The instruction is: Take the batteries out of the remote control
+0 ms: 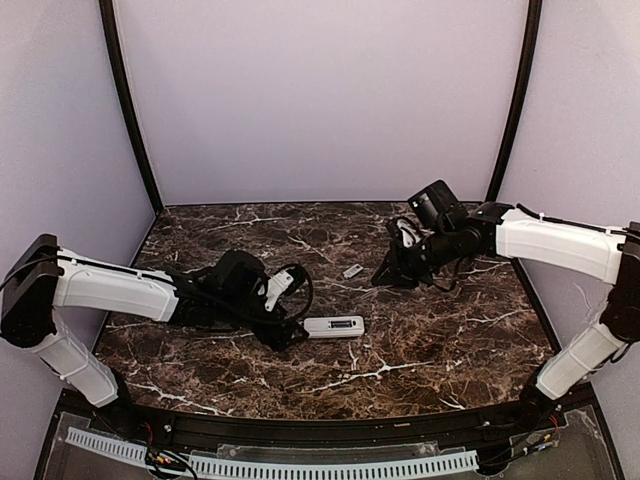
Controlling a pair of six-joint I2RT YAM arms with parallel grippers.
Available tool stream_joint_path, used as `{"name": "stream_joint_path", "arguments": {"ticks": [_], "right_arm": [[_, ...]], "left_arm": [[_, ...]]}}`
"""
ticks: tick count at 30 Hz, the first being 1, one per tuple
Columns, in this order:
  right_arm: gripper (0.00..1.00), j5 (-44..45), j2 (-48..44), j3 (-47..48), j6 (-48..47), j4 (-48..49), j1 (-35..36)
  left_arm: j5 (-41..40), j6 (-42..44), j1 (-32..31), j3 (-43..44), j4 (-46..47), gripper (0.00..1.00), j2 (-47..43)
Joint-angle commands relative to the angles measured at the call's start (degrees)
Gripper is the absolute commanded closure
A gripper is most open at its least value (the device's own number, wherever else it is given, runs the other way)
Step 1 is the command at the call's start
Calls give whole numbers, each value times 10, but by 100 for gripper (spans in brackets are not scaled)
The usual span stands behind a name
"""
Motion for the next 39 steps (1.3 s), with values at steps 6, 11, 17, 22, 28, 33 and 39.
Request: {"name": "stream_joint_path", "arguments": {"ticks": [6, 11, 17, 22, 28, 33, 39], "right_arm": [[100, -4, 14, 39, -97, -41, -2], [100, -18, 26, 43, -103, -46, -2], [100, -81, 34, 47, -116, -33, -3], [100, -140, 38, 48, -104, -8, -2], [100, -174, 33, 44, -77, 16, -1], [100, -183, 32, 37, -58, 25, 0], [100, -185, 33, 34, -39, 29, 0]], "left_arm": [[32, 92, 3, 14, 3, 6, 48], [45, 124, 3, 37, 7, 5, 78], [87, 132, 3, 26, 67, 9, 31], [103, 150, 1, 29, 117, 16, 19], [116, 178, -10, 46, 177, 23, 27], [122, 198, -23, 97, 140, 33, 61], [109, 223, -54, 145, 115, 48, 96]]}}
